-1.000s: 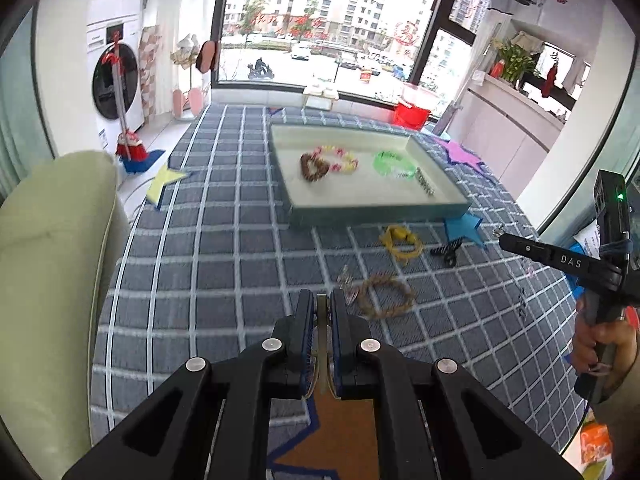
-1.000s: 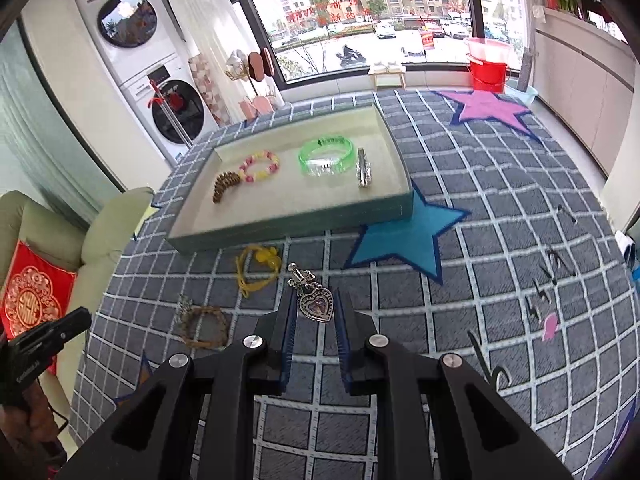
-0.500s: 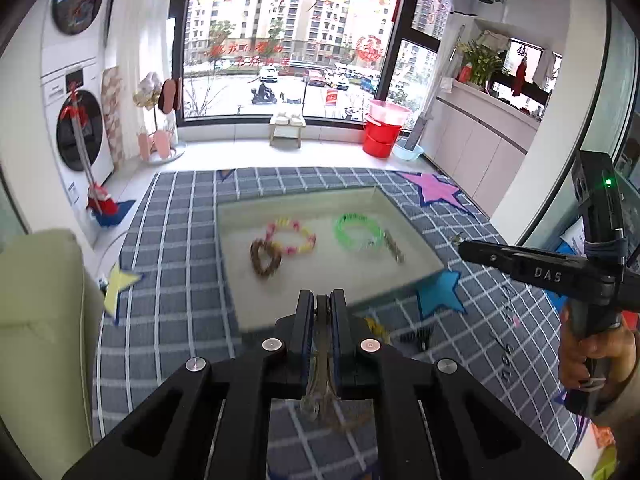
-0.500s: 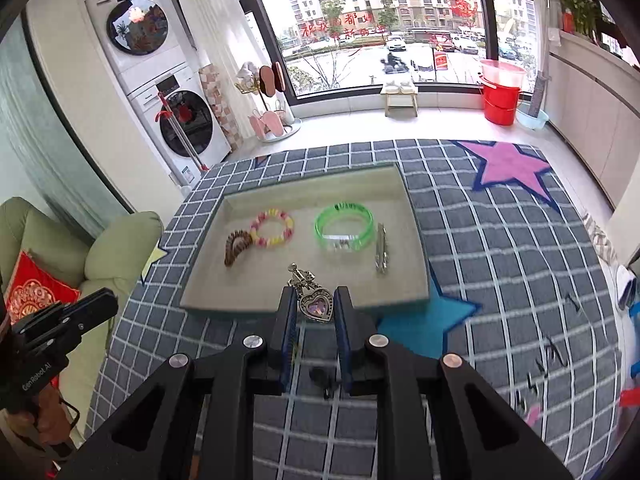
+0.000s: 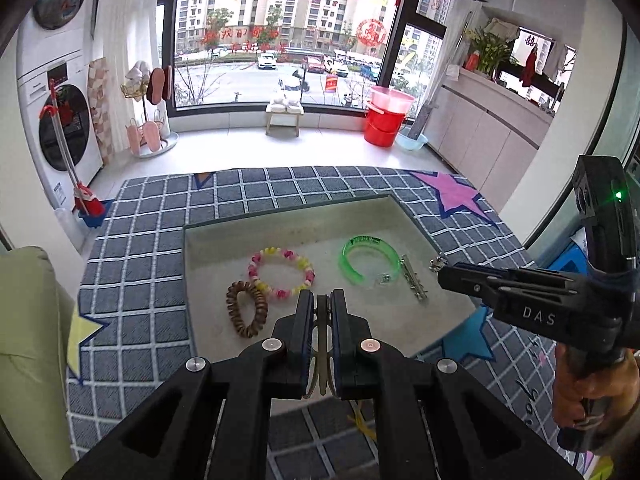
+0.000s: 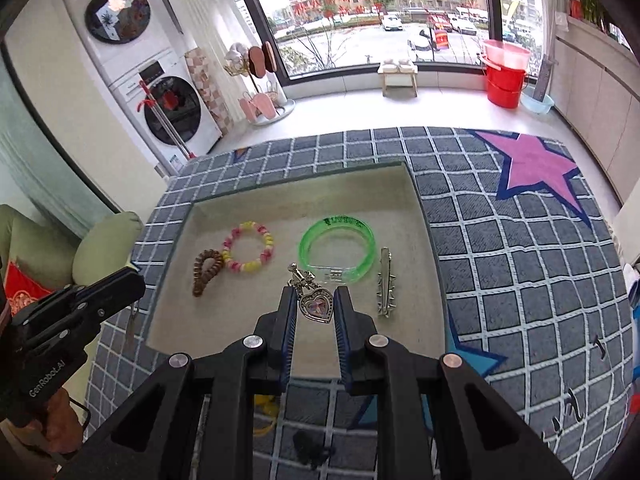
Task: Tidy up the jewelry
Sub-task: 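Carry the beige hair tie and heart pendant into the tray and open both tools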
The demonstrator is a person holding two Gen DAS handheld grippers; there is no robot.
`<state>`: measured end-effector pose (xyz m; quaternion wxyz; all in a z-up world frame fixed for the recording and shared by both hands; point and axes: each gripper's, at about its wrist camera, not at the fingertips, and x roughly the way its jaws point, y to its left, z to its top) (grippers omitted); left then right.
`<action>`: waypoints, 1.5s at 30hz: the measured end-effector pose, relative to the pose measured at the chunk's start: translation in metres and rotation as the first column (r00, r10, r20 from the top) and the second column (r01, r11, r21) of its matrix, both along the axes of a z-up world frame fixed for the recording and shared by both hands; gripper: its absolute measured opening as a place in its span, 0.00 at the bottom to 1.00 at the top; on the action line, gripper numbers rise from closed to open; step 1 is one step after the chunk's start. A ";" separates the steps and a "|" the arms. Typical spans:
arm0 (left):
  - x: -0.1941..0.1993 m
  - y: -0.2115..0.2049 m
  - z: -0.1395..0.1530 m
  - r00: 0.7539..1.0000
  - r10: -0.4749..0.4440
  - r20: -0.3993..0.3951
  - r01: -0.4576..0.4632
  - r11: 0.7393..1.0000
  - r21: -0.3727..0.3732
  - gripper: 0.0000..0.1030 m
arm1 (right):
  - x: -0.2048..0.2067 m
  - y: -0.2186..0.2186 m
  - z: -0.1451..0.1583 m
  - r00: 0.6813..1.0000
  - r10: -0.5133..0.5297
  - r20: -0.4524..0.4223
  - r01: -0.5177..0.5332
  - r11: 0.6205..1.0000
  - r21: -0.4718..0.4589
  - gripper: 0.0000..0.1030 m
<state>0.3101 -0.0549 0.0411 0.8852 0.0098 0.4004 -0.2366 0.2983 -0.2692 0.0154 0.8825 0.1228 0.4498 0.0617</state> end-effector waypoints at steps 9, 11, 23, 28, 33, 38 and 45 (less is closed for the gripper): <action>0.027 -0.019 -0.041 0.997 0.002 -0.075 0.001 0.999 0.042 0.22 | 0.020 0.000 -0.041 0.996 0.003 -0.093 -0.003 1.000 0.005 0.20; 0.031 -0.021 -0.049 0.996 0.006 -0.091 -0.001 0.999 0.052 0.22 | 0.022 0.002 -0.047 0.994 0.006 -0.106 -0.007 1.000 0.000 0.20; 0.042 -0.031 -0.080 0.991 0.036 -0.130 -0.016 0.988 0.155 0.22 | 0.033 0.011 -0.069 0.991 -0.006 -0.132 -0.001 0.999 -0.053 0.20; 0.038 -0.038 -0.086 0.992 0.030 -0.120 -0.006 0.980 0.199 0.22 | 0.033 0.013 -0.069 0.992 -0.008 -0.126 0.000 0.998 -0.068 0.28; 0.037 -0.041 -0.088 0.994 0.035 -0.106 -0.009 0.973 0.229 0.22 | 0.033 0.010 -0.068 0.992 -0.017 -0.125 0.013 0.999 -0.029 0.60; 0.037 -0.042 -0.087 0.995 0.051 -0.088 -0.027 0.968 0.249 0.22 | 0.025 0.000 -0.058 0.995 -0.044 -0.092 0.046 0.999 0.026 0.60; 0.032 -0.045 -0.071 0.997 0.071 0.002 -0.069 0.963 0.260 0.22 | 0.010 -0.012 -0.042 0.995 -0.092 -0.048 0.096 0.993 0.075 0.68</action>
